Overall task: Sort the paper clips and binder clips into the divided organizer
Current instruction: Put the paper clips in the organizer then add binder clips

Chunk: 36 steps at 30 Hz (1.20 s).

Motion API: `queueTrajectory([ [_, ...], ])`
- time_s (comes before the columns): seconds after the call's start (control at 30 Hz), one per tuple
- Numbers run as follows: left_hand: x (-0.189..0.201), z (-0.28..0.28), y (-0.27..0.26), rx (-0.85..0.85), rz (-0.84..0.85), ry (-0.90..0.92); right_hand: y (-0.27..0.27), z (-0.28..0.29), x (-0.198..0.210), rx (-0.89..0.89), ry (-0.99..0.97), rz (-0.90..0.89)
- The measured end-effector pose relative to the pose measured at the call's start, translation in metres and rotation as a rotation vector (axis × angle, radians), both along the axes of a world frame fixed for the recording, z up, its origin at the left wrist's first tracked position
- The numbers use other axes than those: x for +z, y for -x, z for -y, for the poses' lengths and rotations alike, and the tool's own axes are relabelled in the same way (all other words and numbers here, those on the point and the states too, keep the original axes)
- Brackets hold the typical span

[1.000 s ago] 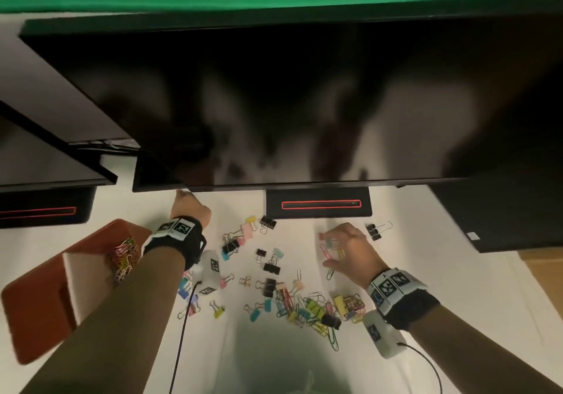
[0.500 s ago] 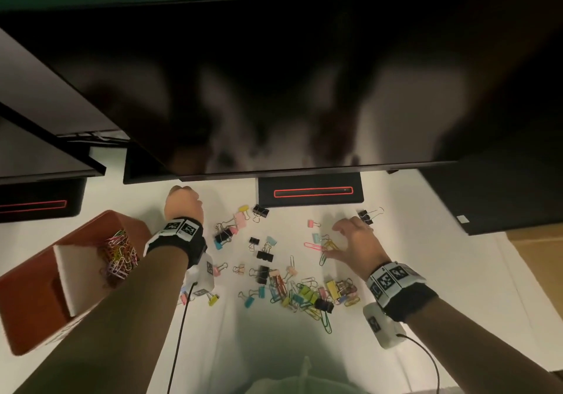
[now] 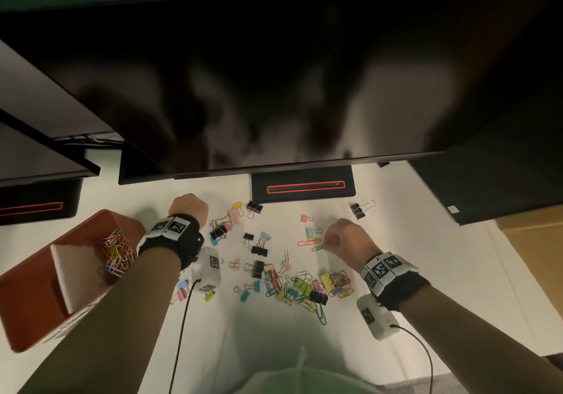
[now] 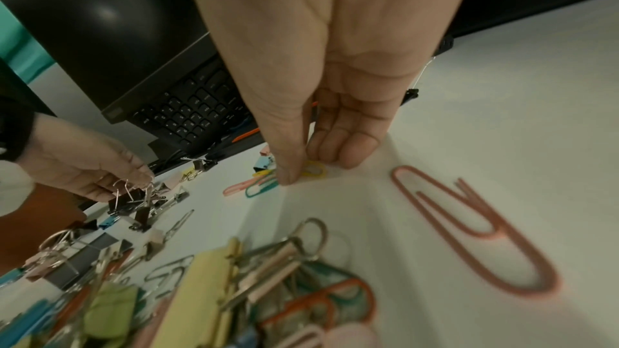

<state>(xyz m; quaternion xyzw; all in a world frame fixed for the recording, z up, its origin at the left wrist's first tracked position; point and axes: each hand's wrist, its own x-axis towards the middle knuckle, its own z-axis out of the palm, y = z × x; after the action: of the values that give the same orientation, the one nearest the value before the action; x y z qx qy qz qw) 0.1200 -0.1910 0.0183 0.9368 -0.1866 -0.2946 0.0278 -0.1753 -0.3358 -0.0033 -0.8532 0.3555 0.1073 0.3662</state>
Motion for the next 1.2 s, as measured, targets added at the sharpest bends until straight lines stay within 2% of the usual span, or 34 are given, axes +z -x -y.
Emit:
queueTrajectory([
  [0.13, 0.022, -0.005, 0.037, -0.146, -0.048, 0.122, 0.013, 0.005, 0.007, 0.041, -0.055, -0.025],
  [0.23, 0.038, -0.004, 0.081, -0.273, -0.228, 0.298, 0.024, 0.009, 0.011, 0.005, -0.084, -0.029],
  [0.33, 0.033, 0.005, 0.117, -0.381, -0.274, 0.384, 0.033, 0.012, 0.016, -0.032, -0.117, -0.012],
  [0.43, 0.021, 0.018, 0.147, -0.477, -0.269, 0.386, 0.049, 0.017, 0.023, -0.058, -0.117, -0.031],
  [0.67, -0.008, 0.041, 0.180, -0.452, -0.187, 0.344, 0.082, 0.007, 0.018, -0.109, -0.115, -0.164],
  [0.87, -0.017, 0.049, 0.186, -0.529, -0.062, 0.360, 0.079, 0.005, 0.006, -0.024, -0.037, -0.080],
  [1.0, -0.017, 0.049, 0.185, -0.547, -0.099, 0.380, 0.073, 0.006, 0.008, 0.100, -0.011, -0.049],
  [1.2, -0.018, 0.051, 0.183, -0.570, -0.132, 0.434, 0.080, 0.012, 0.003, 0.130, -0.032, -0.081],
])
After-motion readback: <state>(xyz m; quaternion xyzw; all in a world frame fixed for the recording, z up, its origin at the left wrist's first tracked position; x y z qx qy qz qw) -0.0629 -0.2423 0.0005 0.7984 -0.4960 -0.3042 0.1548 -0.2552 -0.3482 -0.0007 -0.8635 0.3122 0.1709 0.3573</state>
